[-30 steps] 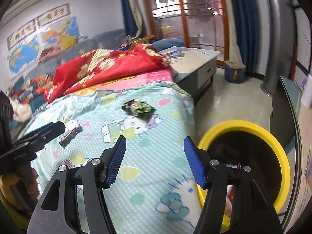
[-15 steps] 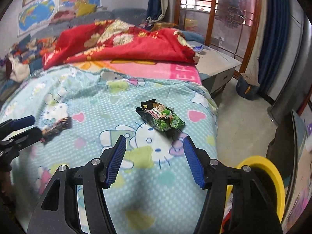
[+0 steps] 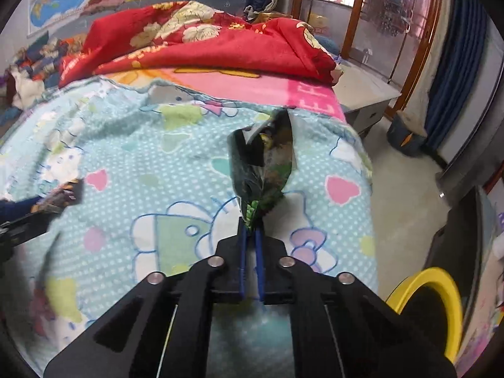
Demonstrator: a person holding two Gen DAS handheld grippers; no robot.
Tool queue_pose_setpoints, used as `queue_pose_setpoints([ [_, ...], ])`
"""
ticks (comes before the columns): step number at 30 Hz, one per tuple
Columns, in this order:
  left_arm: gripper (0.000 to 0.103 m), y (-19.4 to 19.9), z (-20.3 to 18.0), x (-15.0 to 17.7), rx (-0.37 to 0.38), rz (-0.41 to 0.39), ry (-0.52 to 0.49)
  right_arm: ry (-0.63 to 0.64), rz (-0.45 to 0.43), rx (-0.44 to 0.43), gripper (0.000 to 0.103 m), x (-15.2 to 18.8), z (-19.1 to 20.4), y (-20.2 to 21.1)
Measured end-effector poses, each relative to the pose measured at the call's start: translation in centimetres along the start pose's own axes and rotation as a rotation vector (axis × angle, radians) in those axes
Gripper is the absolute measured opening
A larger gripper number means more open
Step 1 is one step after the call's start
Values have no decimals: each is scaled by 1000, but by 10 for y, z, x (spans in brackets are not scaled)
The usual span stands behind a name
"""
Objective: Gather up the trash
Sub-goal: 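Grasp the green snack packet with the right tool while the left tool grasps the brown chocolate bar, then carry the green packet and chocolate bar over the bin with both tools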
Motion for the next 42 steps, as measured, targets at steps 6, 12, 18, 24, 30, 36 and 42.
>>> queue_pose_setpoints([
  [6,12,-1,-9,6,12,19,-40,-105,-80,-88,4,9,8,29],
  [12,12,5,-28,16,76,35,-56,-138,-121,-120,4,23,20,55],
  [18,12,13,-55,26,127,37,-96,-184,-140,-113,4,46,17,76],
  [24,12,22,-82,35,177,39,-140,-225,-137,-89,4,67,6,92],
  [30,12,31,-108,43,227,44,-175,-281,-143,-46,4,91,-17,111],
  [36,12,36,-132,53,260,51,-224,-330,-140,0,4,112,-40,124],
  [42,12,41,-155,66,287,58,-275,-386,-135,40,4,134,-62,134],
])
Point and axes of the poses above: each gripper's, at about its wrist camera, not at the fingertips, and y roughly against the way its jaws point, z to its left, x to its underside, the point moved 8 cm from there along -y, roughly the way its jaws point, and after that the axes turned 15 degrees about y, right-handed, at the moved point
